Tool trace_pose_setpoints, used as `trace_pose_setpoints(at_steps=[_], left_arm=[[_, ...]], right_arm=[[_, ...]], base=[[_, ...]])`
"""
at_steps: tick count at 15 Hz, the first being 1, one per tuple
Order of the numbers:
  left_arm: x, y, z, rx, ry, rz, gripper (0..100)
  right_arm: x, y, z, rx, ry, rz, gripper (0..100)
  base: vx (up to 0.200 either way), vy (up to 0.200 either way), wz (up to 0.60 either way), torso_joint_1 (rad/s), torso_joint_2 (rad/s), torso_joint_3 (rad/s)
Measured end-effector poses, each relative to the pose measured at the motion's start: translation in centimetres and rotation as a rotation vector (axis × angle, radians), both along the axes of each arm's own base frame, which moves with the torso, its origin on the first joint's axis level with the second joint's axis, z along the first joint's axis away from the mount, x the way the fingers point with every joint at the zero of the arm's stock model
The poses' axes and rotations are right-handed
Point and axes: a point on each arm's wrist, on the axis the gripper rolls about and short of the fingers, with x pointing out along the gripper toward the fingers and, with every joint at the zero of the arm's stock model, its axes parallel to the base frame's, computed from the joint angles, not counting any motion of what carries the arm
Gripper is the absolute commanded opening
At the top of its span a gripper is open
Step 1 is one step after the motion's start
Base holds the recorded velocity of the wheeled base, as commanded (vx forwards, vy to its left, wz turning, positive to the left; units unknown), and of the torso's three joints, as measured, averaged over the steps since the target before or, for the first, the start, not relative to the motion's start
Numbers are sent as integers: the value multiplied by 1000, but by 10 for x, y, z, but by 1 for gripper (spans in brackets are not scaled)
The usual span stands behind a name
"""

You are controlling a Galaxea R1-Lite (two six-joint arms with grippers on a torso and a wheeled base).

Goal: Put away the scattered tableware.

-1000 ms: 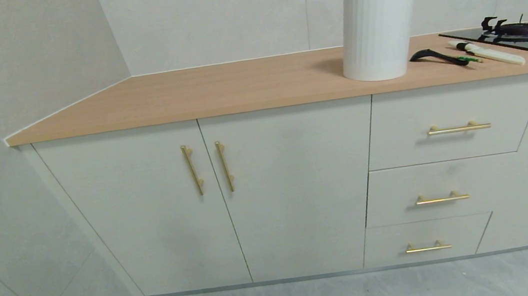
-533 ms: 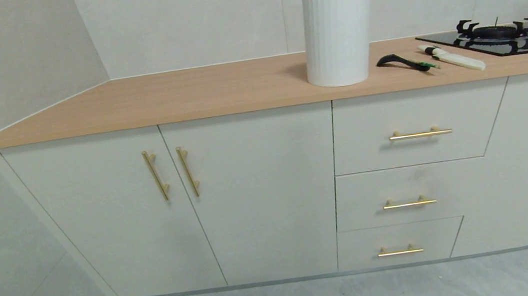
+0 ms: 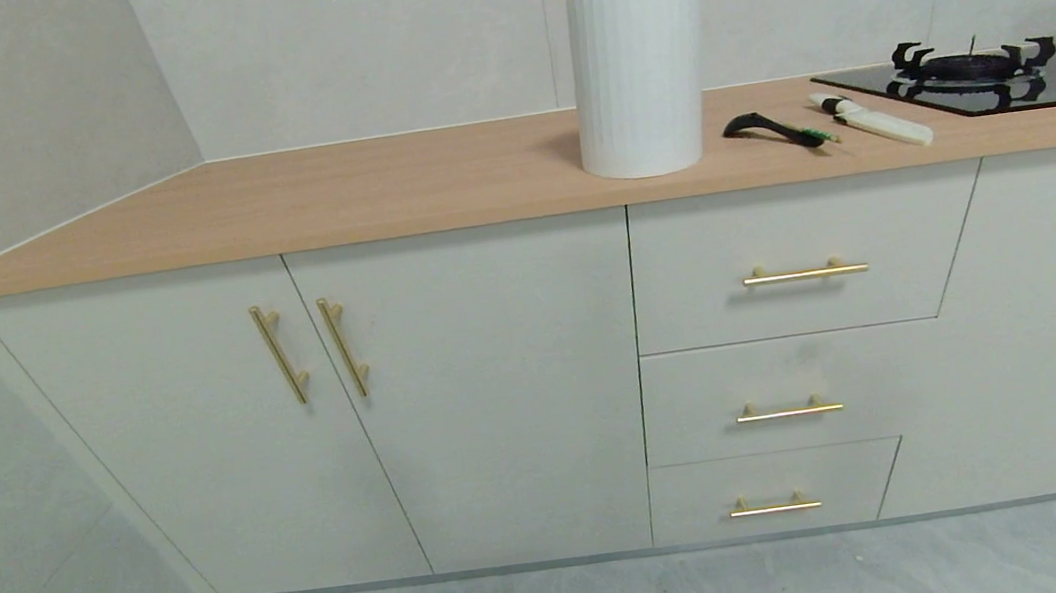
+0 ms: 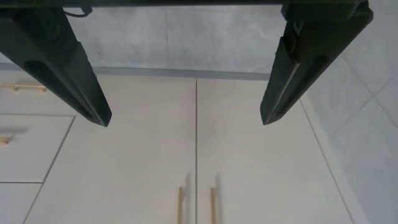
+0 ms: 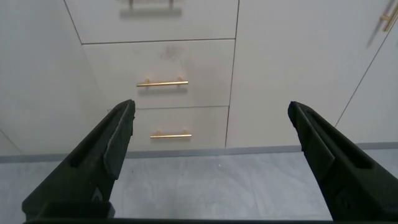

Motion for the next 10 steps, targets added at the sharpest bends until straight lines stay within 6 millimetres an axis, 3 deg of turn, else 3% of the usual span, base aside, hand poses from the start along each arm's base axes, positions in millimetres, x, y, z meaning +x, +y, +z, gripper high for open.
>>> trace_pose_setpoints(at_steps=[6, 10], left_arm=[[0, 0, 0, 0, 2, 0, 100], [0, 0, 0, -1, 1, 0, 100]], right_arm=[[0, 0, 0, 1, 0, -1, 100], [0, 0, 0, -1, 0, -1, 100]], base=[[200, 0, 0, 4, 1, 3], [0, 0, 0, 0, 0, 0]])
